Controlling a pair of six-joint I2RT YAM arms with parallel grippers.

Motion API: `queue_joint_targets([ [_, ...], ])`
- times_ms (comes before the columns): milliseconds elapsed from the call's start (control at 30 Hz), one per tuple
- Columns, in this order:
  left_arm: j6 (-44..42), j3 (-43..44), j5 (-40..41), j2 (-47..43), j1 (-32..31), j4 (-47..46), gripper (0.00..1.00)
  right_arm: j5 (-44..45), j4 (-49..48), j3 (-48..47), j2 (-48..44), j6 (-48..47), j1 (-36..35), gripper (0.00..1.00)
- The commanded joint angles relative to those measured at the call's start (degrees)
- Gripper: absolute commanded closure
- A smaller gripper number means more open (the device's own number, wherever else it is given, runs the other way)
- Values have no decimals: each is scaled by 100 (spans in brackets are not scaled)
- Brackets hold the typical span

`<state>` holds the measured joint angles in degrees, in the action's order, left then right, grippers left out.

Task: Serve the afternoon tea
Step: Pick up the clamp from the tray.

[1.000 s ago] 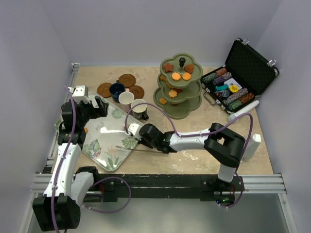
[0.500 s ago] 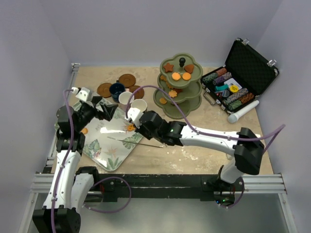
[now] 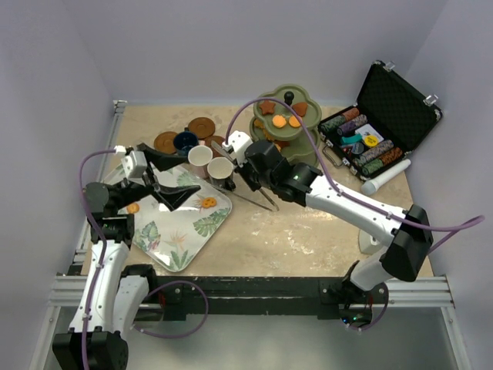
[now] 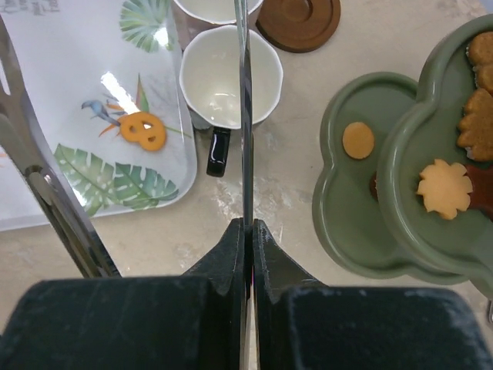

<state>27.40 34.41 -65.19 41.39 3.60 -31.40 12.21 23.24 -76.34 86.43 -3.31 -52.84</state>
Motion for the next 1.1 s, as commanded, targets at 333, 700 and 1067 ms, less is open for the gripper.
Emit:
queue_joint_targets([
  [333, 108, -128, -1162, 467, -26, -613, 3, -834, 461, -619, -724, -187, 81, 100],
  [700, 205, -110, -1348, 651, -271, -727, 45, -1431, 356, -558, -777, -302, 90, 100],
  [1067, 275, -145, -1540, 625, -455, -824, 100, -1827, 233, -321, -1005, -469, 90, 93],
])
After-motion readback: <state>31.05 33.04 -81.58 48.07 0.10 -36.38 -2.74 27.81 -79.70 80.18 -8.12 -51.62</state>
